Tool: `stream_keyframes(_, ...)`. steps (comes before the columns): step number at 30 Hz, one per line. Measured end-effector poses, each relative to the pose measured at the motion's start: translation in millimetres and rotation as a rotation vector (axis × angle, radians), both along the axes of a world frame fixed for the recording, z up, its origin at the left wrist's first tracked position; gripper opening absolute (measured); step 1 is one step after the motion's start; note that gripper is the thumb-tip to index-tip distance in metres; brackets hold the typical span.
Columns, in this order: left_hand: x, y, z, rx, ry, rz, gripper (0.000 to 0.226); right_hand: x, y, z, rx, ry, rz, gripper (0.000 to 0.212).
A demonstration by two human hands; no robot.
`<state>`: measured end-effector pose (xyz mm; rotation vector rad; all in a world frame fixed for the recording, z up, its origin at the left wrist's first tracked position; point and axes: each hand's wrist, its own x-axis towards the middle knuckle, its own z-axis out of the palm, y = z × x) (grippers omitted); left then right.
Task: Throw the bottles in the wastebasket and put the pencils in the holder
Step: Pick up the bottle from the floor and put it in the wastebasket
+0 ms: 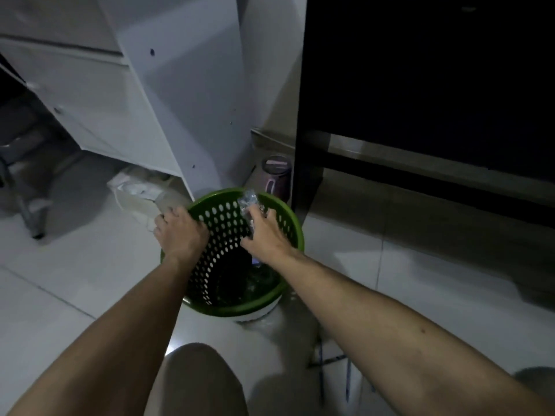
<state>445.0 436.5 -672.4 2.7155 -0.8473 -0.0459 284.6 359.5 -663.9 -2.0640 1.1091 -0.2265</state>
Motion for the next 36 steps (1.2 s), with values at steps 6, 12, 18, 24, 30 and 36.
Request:
stream_keyframes(6,9.7,13.3,-15.0,0.050,0.099,-0.027,0.052,18.5,5.5,-36.1,0.132,0.220,-0.038,0.079)
stream_keyframes(12,10.0,12.9,-9.0,0.018,0.122,-0.026,0.052,20.2,9.5,-40.3,0.152,0.313,-0.026,0.069)
stream_keyframes(18,-15.4,-12.2,9.8,-0.083,0.069,-0.130,0.049,7.4,4.8,-5.9,0.020,0.175,0.003,0.050)
stream_keyframes(24,-90.5,-65.1,37.3,-0.278,0.137,-0.386,0.028,-40.0,-29.4,33.3,-0.318,0.001,-0.134,0.037)
stream_keyframes(30,-177.9,-94.6,25.2,-0.304,0.238,-0.601,0.022,-119.9,-63.1,7.0,-0.362,0.127,-0.264,0.034)
stream_keyframes(36,-242.1,-100.2,-31.6,-0.172,0.314,-0.622,0.016,-174.5,-61.3,-59.2,-0.242,0.307,-0.300,0.039)
